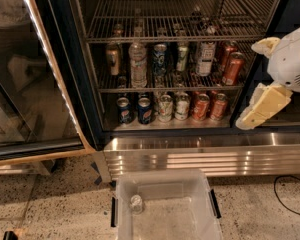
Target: Pick orange can from middle shelf of fridge
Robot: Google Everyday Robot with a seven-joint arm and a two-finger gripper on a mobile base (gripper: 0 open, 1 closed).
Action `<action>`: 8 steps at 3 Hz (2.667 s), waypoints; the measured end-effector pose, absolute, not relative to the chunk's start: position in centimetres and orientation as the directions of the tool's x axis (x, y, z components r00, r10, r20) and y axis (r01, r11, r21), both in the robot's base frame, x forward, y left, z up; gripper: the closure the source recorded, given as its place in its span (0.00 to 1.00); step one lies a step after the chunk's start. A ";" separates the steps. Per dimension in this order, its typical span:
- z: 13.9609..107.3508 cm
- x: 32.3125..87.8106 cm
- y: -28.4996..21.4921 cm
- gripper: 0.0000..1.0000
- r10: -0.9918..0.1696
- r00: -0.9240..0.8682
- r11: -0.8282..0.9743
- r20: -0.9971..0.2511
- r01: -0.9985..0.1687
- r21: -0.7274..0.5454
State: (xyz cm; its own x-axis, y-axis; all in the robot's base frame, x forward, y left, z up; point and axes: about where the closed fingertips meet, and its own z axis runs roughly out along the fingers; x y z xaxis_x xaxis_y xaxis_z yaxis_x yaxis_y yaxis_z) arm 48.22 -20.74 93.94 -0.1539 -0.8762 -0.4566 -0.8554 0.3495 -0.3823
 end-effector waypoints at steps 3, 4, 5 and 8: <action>94.6 49.7 -19.9 0.00 -0.873 -0.128 0.351 -0.471 -0.835 -0.424; 94.1 51.2 -18.9 0.00 -0.853 -0.104 0.364 -0.511 -0.821 -0.440; 93.0 53.4 -18.1 0.00 -0.809 -0.069 0.400 -0.583 -0.793 -0.461; 92.0 59.0 -15.7 0.00 -0.663 0.033 0.513 -0.748 -0.707 -0.486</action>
Offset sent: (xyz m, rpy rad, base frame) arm 0.0095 0.0007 0.0083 0.0088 -0.0469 -0.0126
